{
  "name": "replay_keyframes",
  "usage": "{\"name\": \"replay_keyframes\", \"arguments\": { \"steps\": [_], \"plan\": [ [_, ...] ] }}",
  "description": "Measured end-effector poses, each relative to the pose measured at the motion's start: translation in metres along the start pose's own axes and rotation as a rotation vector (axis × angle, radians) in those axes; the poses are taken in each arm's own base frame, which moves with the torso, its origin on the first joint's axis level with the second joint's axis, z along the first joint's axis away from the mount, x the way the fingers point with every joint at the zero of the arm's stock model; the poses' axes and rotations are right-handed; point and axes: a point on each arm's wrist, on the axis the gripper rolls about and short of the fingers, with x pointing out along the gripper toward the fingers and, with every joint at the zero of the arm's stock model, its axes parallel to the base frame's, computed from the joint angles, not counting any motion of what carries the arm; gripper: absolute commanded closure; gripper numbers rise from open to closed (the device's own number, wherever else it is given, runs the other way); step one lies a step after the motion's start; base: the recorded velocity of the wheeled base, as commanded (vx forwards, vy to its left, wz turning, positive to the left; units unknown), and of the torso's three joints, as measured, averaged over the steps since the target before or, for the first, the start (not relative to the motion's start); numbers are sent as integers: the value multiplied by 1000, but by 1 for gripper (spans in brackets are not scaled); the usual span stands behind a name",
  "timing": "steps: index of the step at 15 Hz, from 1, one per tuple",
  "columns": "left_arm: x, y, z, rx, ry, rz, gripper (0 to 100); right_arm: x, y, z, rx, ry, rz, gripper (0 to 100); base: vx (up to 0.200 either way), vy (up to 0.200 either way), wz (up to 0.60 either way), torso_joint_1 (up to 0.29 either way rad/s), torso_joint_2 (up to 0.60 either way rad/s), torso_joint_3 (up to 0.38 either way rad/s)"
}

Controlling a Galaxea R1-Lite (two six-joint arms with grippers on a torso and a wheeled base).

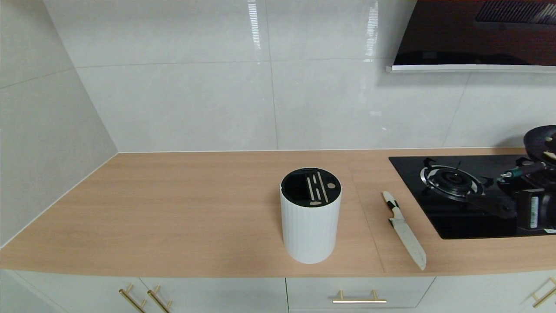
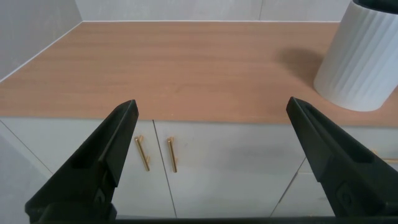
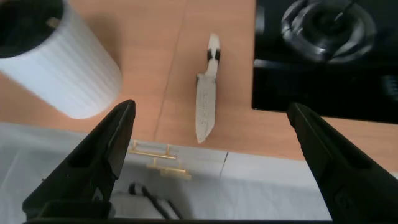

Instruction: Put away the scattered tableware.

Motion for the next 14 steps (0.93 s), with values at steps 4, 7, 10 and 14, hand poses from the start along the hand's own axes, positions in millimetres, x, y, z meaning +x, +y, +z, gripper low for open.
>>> {"name": "replay_keyframes", "arguments": {
  "steps": [4,7,10,14],
  "plan": [
    [0,0,0,0,0,0,0,73,5,-5,-28,149,38,0,0,0,0,0,0,0],
    [0,0,0,0,0,0,0,118,9,-15,-53,186,50,0,0,0,0,0,0,0],
    [0,0,0,0,0,0,0,155,14,-33,-68,236,57,0,0,0,0,0,0,0],
    [0,0,0,0,0,0,0,193,17,-58,-74,257,53,0,0,0,0,0,0,0]
  ]
}}
